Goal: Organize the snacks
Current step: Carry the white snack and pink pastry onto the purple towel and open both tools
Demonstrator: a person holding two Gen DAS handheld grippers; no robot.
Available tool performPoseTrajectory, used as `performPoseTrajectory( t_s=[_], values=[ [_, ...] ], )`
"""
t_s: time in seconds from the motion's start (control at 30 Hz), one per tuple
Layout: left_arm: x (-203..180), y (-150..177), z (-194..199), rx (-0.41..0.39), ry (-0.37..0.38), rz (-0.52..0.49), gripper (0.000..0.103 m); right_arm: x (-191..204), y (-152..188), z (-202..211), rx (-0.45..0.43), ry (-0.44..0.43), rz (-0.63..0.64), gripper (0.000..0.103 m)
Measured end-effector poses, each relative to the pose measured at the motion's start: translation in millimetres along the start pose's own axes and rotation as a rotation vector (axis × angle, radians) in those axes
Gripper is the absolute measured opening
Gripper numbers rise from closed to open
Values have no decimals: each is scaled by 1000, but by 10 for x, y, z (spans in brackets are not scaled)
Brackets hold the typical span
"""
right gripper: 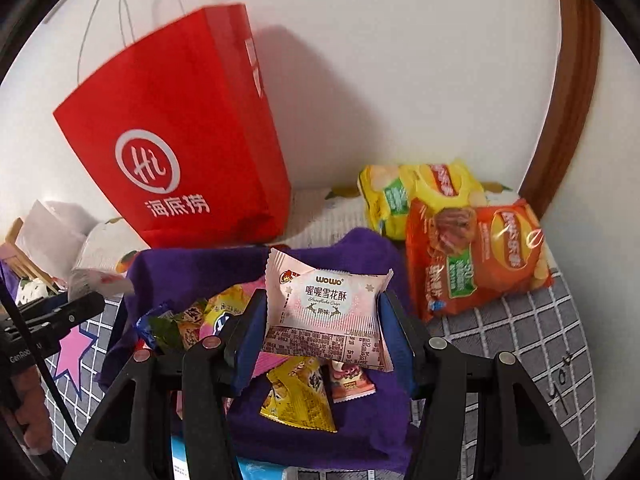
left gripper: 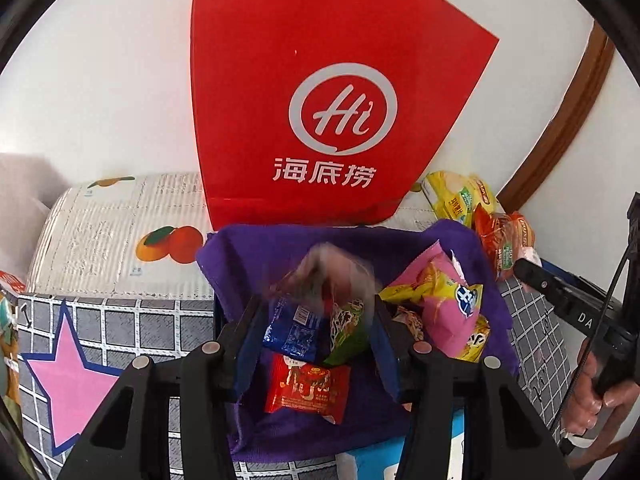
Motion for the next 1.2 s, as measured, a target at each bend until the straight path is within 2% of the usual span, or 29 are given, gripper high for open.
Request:
performPoseTrajectory(
  t_s=[0.03, 0.3, 0.77, 1.2],
  values=[
    [-11, 11, -17, 7, 8, -2, 36, 12, 8, -20, 7, -5, 3, 55],
    [-43, 75, -180, 52, 30, -4, 36, 97, 39, -86, 21, -17, 26, 55],
    [6, 51, -128, 45, 38, 14, 35, -41, 80, -178, 70, 23, 17, 56],
    [0, 45, -115, 49, 43, 11, 35, 158, 201, -345, 137, 28, 101, 56]
  ],
)
Point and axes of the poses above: each gripper's, at about its wrist camera, not at the fingertips, and z roughly against the way its jaws point, x to its left, y to its underside, the point moved 6 cm from there along -z, roughly the way its jaws point, and after that the axes turned 12 degrees about y, right-handed, at the moved point
